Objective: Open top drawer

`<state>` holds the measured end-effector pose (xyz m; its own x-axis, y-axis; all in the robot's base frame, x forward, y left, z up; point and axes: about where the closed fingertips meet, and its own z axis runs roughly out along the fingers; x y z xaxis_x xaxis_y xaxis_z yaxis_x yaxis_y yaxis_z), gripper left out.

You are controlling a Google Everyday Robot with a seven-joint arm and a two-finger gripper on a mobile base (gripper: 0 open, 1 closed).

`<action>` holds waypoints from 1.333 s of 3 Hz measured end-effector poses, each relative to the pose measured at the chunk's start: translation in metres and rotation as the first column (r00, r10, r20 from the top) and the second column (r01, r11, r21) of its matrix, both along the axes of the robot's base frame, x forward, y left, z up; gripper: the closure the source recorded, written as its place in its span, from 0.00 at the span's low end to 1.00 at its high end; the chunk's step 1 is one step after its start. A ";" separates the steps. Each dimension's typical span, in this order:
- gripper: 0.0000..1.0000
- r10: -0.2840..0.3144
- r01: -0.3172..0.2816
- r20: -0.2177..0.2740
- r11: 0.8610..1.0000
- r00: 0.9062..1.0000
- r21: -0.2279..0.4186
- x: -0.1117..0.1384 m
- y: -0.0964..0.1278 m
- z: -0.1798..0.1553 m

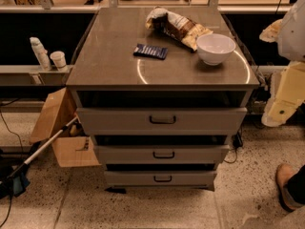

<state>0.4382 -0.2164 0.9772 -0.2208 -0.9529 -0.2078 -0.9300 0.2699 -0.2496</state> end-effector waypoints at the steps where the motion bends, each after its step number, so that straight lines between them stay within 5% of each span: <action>1: 0.00 0.000 0.000 0.000 1.000 1.000 0.000 0.000 0.000 0.000; 3: 0.00 0.009 -0.009 -0.003 0.998 1.000 0.068 0.016 -0.016 -0.027; 4: 0.00 0.056 -0.051 -0.028 0.983 0.998 0.178 0.028 -0.029 -0.057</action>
Offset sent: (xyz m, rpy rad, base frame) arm 0.0120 -0.0101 -0.0173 0.0440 0.0079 0.0089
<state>0.4663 -0.2449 0.9202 -0.1799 -0.9125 -0.3675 -0.9511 0.2567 -0.1718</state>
